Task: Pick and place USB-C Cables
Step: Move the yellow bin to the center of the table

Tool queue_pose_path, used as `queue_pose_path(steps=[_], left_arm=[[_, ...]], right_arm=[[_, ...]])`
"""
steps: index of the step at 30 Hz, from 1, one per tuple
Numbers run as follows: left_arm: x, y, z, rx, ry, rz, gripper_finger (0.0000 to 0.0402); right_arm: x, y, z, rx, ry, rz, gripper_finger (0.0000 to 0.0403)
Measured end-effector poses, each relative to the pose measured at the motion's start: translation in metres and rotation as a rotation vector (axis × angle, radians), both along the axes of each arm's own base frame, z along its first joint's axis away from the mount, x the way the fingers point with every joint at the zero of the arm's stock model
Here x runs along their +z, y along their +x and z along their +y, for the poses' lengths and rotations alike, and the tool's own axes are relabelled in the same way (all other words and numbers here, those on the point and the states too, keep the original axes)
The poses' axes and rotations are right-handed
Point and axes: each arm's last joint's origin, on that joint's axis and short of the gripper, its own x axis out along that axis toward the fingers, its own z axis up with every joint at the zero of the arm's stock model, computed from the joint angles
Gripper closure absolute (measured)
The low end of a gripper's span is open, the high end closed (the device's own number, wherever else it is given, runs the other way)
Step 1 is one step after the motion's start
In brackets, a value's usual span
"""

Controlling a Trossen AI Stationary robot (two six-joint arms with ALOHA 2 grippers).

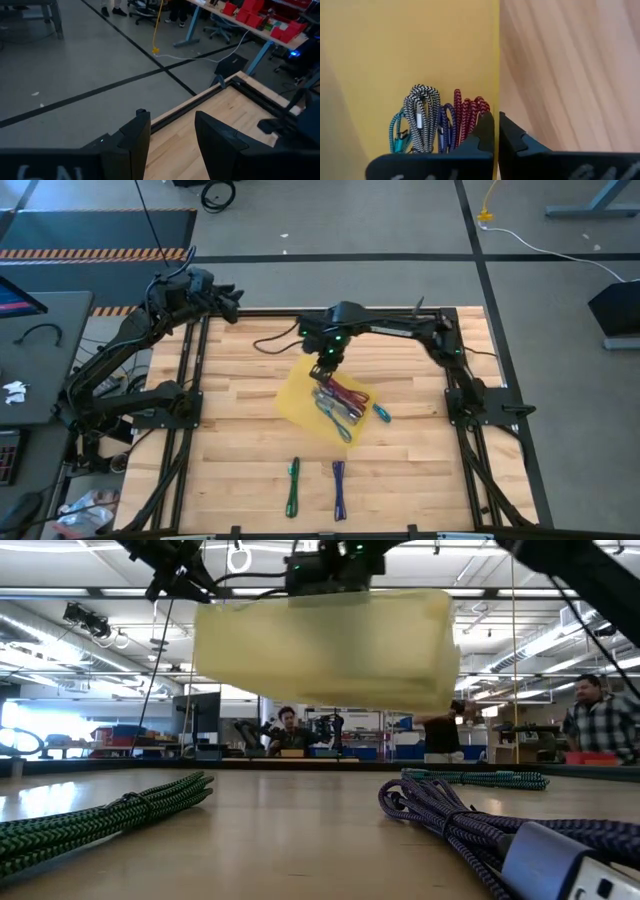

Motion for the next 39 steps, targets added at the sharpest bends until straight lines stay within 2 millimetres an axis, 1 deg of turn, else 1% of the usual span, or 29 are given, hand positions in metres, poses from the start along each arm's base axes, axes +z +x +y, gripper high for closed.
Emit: queue_pose_path(steps=[5, 7, 10, 13, 16, 21, 25, 33, 37, 39], left_arm=[[-0.003, -0.001, -0.001, 0.001, -0.023, 0.022, 0.0239], [-0.003, -0.001, -0.001, 0.001, -0.027, 0.026, 0.0239], [-0.004, -0.001, -0.001, 0.0, -0.033, 0.032, 0.0239], [-0.004, -0.001, -0.001, 0.0, -0.032, 0.032, 0.0239], [-0.004, -0.001, -0.001, 0.0, -0.032, 0.032, 0.0239], [-0.004, -0.001, -0.001, 0.002, -0.031, 0.033, 0.0239], [-0.004, -0.001, -0.001, 0.001, -0.03, 0.033, 0.0239], [-0.004, -0.001, -0.001, 0.002, -0.031, 0.033, 0.0239], [-0.004, -0.001, -0.001, 0.002, -0.033, 0.032, 0.0239], [-0.004, -0.001, -0.001, 0.002, -0.033, 0.032, 0.0239]], right_arm=[[-0.008, 0.028, -0.001, 0.085, 0.005, -0.02, 0.04], [-0.017, 0.036, -0.001, 0.108, 0.013, -0.031, 0.04], [-0.034, 0.039, 0.0, 0.121, 0.057, -0.009, 0.04], [-0.049, 0.04, 0.001, 0.144, 0.059, 0.051, 0.04], [-0.06, 0.043, 0.0, 0.169, 0.031, 0.069, 0.04], [-0.064, 0.048, 0.001, 0.185, 0.01, 0.047, 0.04], [-0.069, 0.05, 0.003, 0.256, -0.018, 0.037, 0.04], [-0.07, 0.055, 0.023, 0.465, -0.071, 0.001, 0.04], [-0.07, 0.056, 0.03, 0.501, -0.09, 0.0, 0.04], [-0.074, 0.057, 0.031, 0.512, -0.114, 0.001, 0.04]])
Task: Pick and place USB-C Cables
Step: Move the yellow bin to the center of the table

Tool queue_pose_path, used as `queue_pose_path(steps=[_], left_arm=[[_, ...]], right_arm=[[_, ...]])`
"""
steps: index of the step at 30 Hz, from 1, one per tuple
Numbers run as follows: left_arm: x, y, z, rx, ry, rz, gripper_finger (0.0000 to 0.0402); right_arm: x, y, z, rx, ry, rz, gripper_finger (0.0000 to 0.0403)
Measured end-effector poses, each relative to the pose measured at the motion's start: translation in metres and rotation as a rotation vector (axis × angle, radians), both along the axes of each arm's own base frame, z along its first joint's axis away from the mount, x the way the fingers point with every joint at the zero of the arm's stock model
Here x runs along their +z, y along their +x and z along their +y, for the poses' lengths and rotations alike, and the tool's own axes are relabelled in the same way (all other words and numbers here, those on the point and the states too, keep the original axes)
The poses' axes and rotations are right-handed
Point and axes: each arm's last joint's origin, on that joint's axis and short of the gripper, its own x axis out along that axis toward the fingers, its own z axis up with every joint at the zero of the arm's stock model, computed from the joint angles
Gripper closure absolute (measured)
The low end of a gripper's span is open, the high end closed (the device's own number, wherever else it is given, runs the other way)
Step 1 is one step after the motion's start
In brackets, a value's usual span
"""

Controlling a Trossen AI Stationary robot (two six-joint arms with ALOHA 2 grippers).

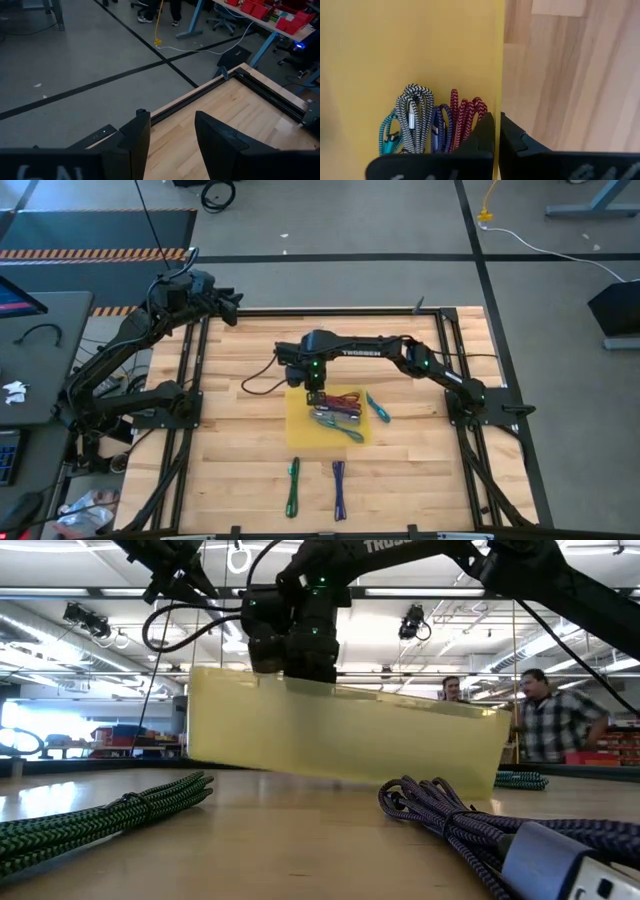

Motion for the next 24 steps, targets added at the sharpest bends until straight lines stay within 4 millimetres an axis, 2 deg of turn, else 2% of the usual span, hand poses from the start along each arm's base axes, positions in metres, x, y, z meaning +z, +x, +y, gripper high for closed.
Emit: queue_pose_path(steps=[9, 21, 24], left_arm=[[0.0, 0.0, 0.0, 0.002, -0.003, -0.003, 0.0239], [0.0, 0.0, 0.0, 0.003, -0.005, -0.006, 0.0239], [0.0, 0.0, 0.0, 0.003, -0.005, -0.006, 0.0239]], right_arm=[[-0.025, -0.006, 0.003, 0.006, -0.002, 0.073, 0.0401], [-0.027, -0.002, 0.004, -0.013, -0.007, 0.038, 0.0401], [-0.027, -0.002, 0.004, -0.012, -0.005, 0.032, 0.0386]])
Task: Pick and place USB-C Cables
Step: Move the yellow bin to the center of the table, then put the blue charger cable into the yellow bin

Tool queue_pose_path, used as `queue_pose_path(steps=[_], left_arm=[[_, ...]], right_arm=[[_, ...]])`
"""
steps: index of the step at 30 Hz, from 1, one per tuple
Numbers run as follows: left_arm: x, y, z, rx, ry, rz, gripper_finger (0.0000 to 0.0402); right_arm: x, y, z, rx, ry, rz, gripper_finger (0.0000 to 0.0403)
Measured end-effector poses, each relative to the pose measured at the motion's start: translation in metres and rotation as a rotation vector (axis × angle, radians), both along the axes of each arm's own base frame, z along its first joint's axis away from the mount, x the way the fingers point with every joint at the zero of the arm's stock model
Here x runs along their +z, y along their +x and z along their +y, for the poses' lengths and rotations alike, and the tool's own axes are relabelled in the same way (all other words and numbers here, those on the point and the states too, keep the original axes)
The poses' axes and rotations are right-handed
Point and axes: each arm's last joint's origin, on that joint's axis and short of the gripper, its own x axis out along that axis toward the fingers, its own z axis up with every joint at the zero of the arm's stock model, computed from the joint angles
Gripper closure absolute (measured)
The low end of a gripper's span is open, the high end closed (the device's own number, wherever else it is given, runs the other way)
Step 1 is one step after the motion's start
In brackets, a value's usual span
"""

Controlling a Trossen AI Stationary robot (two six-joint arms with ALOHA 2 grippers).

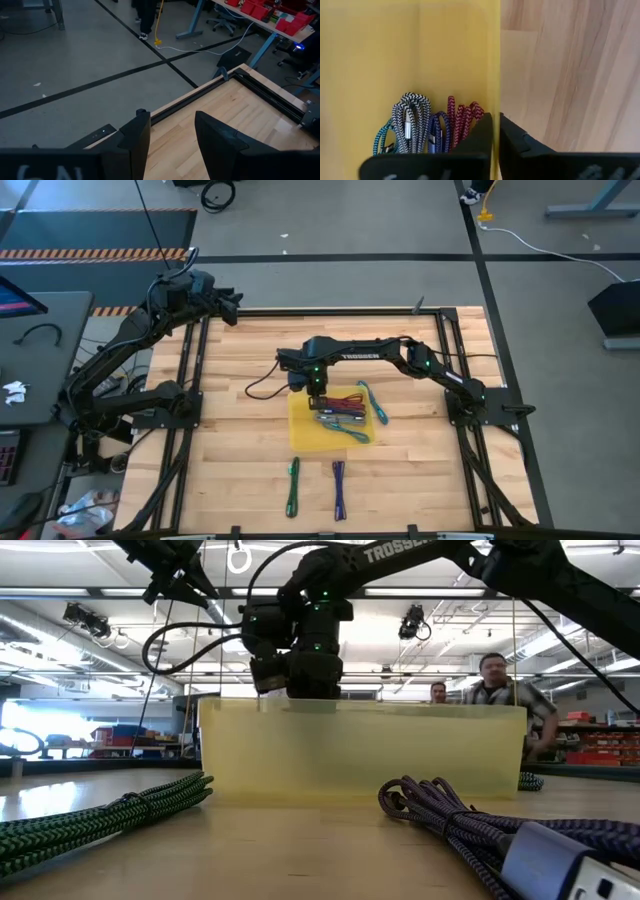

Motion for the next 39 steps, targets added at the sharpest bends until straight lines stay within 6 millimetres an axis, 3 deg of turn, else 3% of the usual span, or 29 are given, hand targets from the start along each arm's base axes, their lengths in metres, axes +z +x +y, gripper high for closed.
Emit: queue_pose_path(steps=[11, 20, 26, 33, 39], left_arm=[[0.0, 0.0, 0.0, 0.004, -0.01, -0.008, 0.0239], [-0.001, 0.0, 0.0, 0.004, -0.014, -0.003, 0.0239], [-0.003, -0.001, -0.001, 0.004, -0.028, 0.013, 0.0239], [-0.004, -0.001, -0.001, 0.004, -0.038, 0.022, 0.0239], [-0.004, -0.001, -0.001, 0.003, -0.036, 0.026, 0.0239]], right_arm=[[0.001, 0.003, -0.001, -0.001, -0.013, -0.021, 0.0297], [0.059, 0.012, -0.008, -0.016, -0.056, -0.23, 0.0285], [0.094, -0.02, -0.031, -0.101, -0.201, -0.133, 0.0285], [0.137, -0.073, -0.062, -0.313, -0.207, 0.016, 0.0284], [0.181, -0.114, -0.082, -0.485, -0.257, -0.073, 0.0284]])
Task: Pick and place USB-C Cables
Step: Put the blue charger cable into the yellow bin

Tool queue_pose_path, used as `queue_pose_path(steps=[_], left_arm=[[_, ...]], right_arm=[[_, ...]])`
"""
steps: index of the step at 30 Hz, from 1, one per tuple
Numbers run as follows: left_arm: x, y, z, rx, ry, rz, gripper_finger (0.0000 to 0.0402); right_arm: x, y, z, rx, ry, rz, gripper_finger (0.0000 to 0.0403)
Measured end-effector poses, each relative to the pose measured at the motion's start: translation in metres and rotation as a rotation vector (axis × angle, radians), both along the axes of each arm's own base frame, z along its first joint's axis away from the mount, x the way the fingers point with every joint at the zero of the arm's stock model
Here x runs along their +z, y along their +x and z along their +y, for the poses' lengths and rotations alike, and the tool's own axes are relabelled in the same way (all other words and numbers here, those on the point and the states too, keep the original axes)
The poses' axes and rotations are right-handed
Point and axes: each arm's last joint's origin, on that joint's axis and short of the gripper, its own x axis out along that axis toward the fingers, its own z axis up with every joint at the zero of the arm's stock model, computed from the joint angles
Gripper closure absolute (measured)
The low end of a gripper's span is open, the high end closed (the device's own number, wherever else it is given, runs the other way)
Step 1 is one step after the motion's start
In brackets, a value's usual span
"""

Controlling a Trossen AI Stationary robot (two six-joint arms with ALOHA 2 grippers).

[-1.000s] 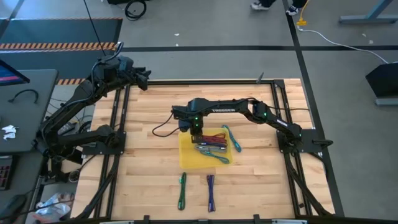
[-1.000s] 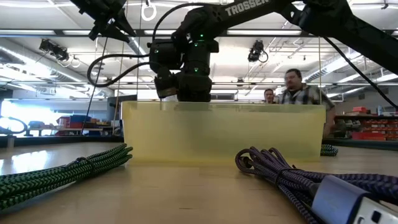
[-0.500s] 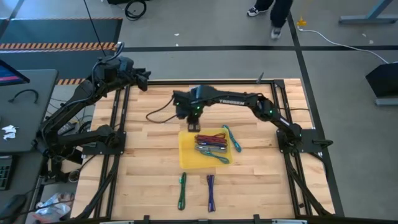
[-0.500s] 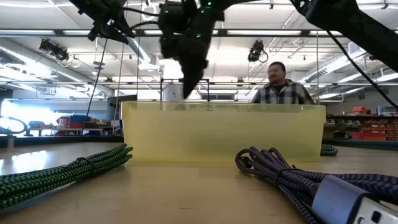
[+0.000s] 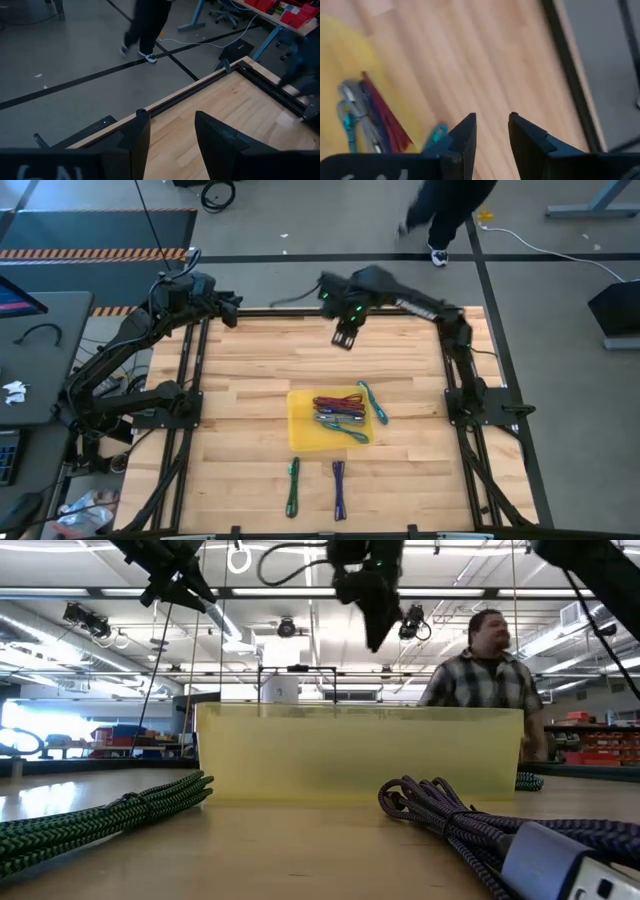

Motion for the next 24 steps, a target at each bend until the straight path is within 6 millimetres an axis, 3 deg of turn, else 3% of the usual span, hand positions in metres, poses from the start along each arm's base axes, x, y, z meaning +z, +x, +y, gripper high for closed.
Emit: queue_pose_path(steps=[7, 12, 17, 24], left_arm=[[-0.001, 0.0, 0.0, 0.0, -0.008, 0.007, 0.0239], [-0.002, -0.001, -0.001, 0.0, -0.016, 0.015, 0.0239], [-0.002, -0.001, -0.001, 0.0, -0.016, 0.015, 0.0239], [-0.002, -0.001, -0.001, 0.002, -0.018, 0.012, 0.0239]], right_arm=[[0.04, -0.064, -0.004, -0.201, -0.055, -0.067, 0.0284], [0.048, -0.109, 0.011, -0.33, -0.034, -0.082, 0.0284], [0.034, -0.15, 0.036, -0.448, 0.015, -0.059, 0.0284], [-0.01, -0.191, 0.076, -0.536, 0.109, 0.037, 0.0284]])
